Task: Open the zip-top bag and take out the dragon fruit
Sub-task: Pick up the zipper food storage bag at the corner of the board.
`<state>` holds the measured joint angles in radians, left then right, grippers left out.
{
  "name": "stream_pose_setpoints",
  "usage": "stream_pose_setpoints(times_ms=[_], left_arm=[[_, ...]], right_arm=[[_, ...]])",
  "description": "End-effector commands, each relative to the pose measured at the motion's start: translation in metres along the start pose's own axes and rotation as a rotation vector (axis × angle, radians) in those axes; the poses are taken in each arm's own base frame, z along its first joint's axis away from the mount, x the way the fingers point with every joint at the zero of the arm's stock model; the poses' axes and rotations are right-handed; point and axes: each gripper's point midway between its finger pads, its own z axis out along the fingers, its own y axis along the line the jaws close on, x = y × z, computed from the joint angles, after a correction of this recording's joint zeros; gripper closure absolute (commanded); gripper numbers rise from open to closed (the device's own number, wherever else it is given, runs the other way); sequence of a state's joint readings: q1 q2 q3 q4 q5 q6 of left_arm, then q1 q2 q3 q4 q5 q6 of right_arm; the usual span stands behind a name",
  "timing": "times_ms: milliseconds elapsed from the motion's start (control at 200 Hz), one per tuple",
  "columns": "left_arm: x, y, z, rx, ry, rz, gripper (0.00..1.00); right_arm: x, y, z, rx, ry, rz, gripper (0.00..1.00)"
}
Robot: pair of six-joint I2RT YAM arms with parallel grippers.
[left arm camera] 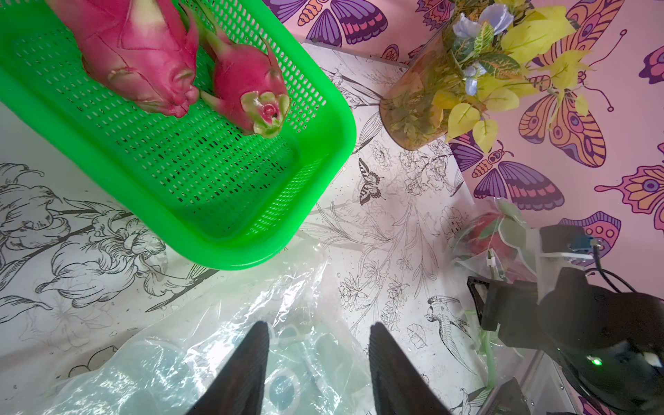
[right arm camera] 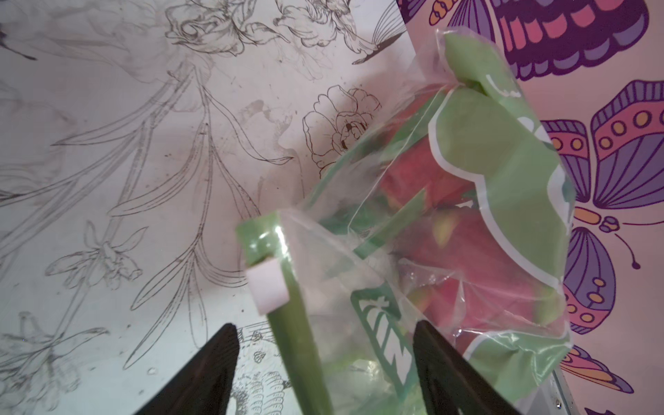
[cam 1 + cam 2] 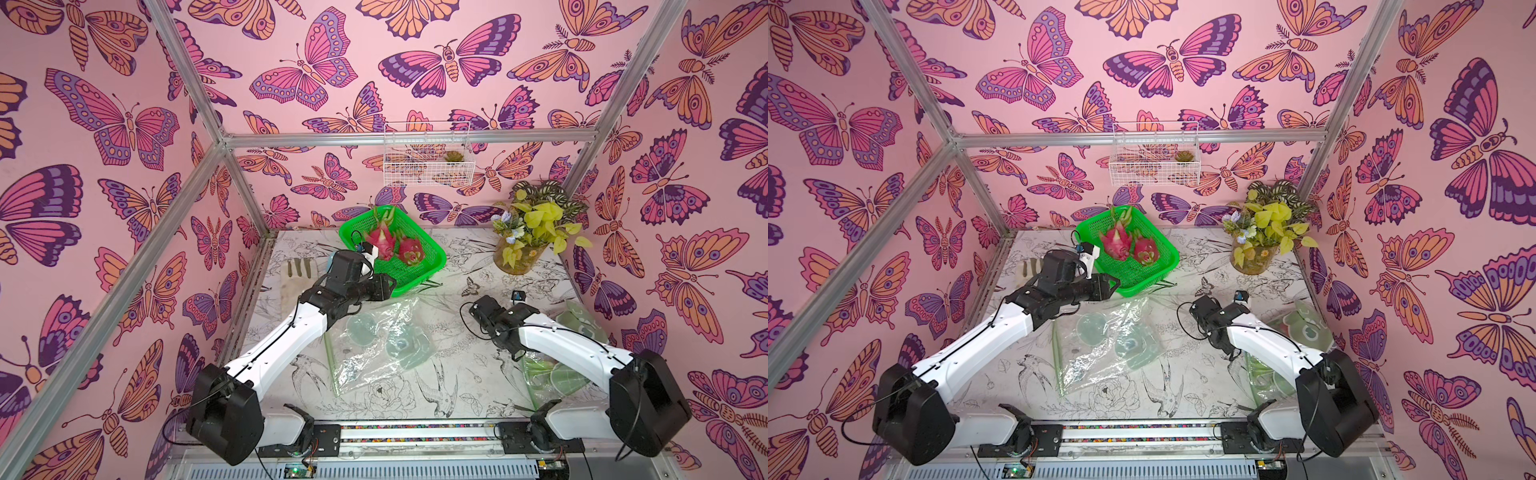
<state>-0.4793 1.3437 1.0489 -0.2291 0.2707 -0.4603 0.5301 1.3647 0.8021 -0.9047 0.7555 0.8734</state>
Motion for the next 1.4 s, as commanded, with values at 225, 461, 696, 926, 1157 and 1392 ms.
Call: stream_pose_setpoints(times_ms=[225, 461, 696, 926, 1157, 1392], left_arm=[[0.004, -0.004, 0.005, 0.025, 0.008, 0.031, 0.52], [0.002, -0.005, 0.006, 0.032, 0.005, 0.038, 0.52], [-0.008, -0.019, 0.006, 0.114, -0.018, 0.075, 0.52], [-0.023, -0.033, 0.005, 0.182, -0.047, 0.122, 0.53], [-0.037, -0.061, 0.004, 0.330, -0.087, 0.245, 0.54], [-0.041, -0.093, 0.002, 0.533, -0.140, 0.431, 0.54]], right_arm=[[0.000, 0.008, -0.004, -0.062, 0.071, -0.039, 0.84], [-0.013, 0.007, -0.046, -0.185, 0.083, -0.083, 1.00], [-0.022, 0.010, -0.102, -0.381, 0.103, -0.170, 1.00], [-0.032, -0.003, -0.144, -0.476, 0.086, -0.247, 1.00], [-0.045, -0.012, -0.187, -0.615, 0.038, -0.332, 1.00], [-0.058, -0.018, -0.220, -0.736, -0.039, -0.414, 1.00]])
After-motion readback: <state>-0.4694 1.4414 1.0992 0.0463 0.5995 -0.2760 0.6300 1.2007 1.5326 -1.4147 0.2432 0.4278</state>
